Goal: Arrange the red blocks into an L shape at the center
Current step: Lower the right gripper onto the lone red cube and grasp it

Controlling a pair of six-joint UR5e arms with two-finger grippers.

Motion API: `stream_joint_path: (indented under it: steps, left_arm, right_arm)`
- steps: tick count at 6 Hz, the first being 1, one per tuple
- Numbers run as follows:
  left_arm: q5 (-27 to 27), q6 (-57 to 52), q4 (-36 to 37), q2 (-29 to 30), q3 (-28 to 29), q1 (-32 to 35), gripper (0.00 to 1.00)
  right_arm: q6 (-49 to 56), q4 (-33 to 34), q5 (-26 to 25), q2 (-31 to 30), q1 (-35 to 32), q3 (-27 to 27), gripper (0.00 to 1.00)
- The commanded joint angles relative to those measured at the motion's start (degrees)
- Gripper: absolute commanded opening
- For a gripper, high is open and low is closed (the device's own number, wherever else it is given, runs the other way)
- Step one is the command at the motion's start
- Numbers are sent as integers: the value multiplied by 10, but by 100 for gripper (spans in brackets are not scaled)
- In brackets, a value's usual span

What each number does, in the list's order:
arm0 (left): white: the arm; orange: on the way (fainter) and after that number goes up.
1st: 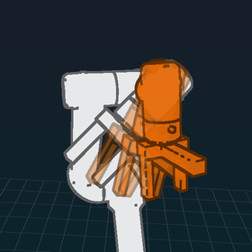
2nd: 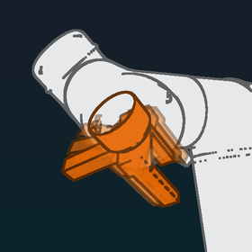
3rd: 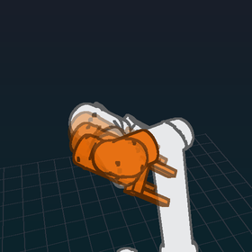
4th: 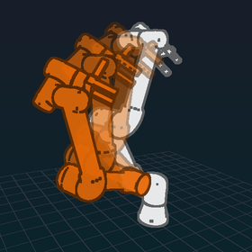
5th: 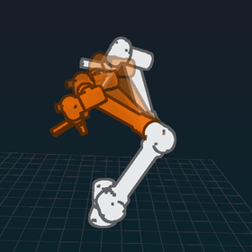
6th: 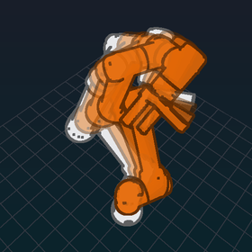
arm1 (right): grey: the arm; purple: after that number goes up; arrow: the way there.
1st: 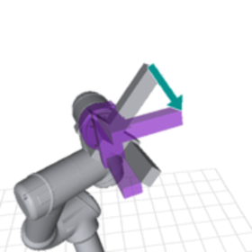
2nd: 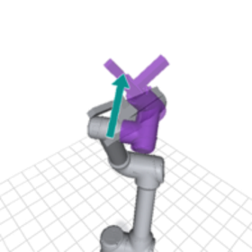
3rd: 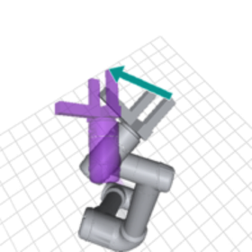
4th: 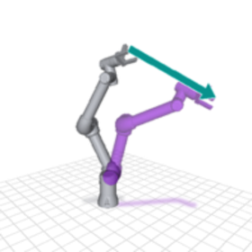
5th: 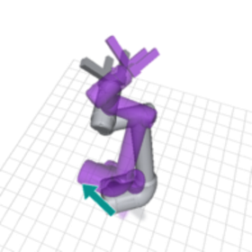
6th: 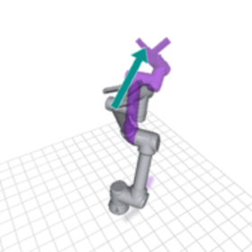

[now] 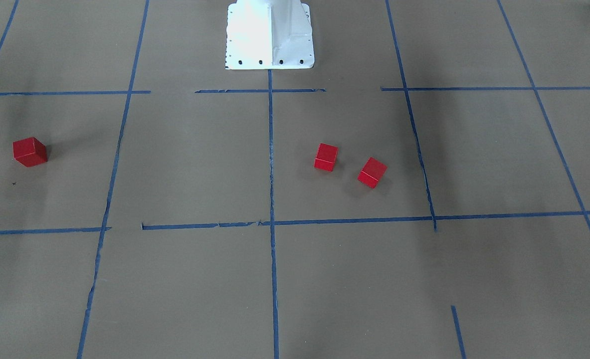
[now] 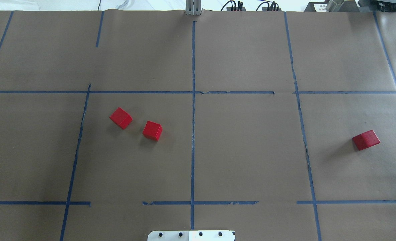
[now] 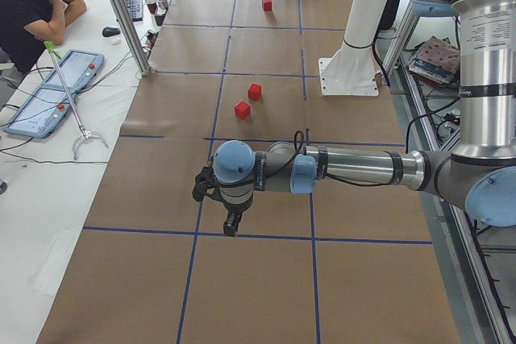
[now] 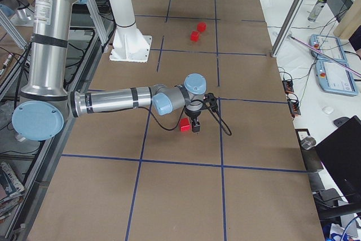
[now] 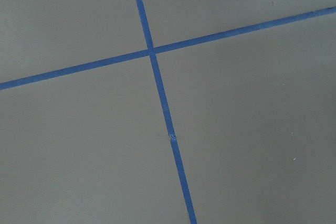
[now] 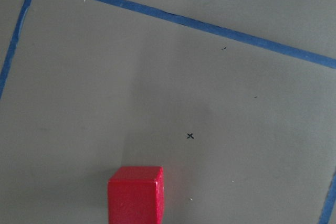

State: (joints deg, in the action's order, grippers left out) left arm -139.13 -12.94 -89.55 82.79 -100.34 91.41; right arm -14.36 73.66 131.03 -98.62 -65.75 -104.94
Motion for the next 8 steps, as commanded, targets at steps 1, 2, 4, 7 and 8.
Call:
stream_joint_path:
  steps: [1, 2, 4, 7, 8]
  left_arm:
    - [0, 0, 0, 0, 0, 0, 100]
    - [-1, 0, 1, 0, 0, 0, 100]
    - [0, 0, 1, 0, 0, 0, 100]
    - [-1, 1, 0, 0, -3, 0, 100]
    - [-1, 1, 0, 0, -3, 0, 100]
  right_arm:
    - [-15, 0, -32, 6, 58, -4, 100]
    - [-16, 3, -31, 21, 69, 5, 100]
    - [-43, 1, -26, 25, 86, 34, 100]
    - [-79, 2, -32, 25, 106, 40, 100]
    - [-79, 0, -32, 25, 108, 53, 100]
